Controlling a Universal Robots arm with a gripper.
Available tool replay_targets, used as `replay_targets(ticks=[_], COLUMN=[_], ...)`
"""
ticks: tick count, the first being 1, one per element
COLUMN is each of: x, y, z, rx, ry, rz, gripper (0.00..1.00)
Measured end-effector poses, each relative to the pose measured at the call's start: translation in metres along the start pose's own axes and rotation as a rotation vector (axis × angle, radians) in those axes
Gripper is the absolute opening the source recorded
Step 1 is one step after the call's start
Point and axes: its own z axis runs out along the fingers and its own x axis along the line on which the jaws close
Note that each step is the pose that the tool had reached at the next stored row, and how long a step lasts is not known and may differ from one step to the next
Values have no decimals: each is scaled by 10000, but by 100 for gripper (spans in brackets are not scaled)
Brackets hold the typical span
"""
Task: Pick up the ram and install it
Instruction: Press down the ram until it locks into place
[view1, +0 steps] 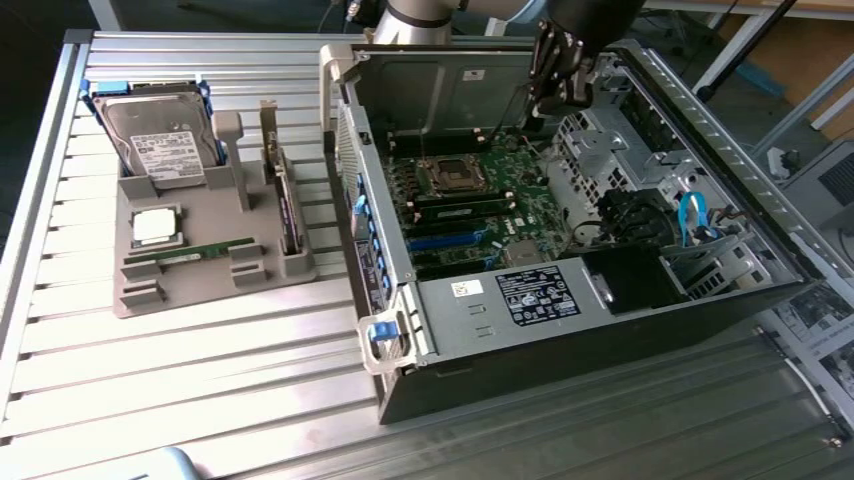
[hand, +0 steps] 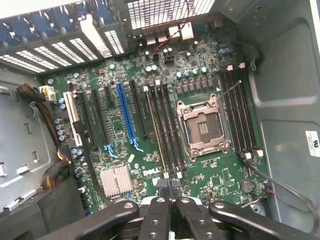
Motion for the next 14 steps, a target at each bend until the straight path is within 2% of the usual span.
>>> replay_targets(ticks=[14], x=[3], y=[13], z=[0], rx=[19], ry=[-6], rz=[436], gripper=[11])
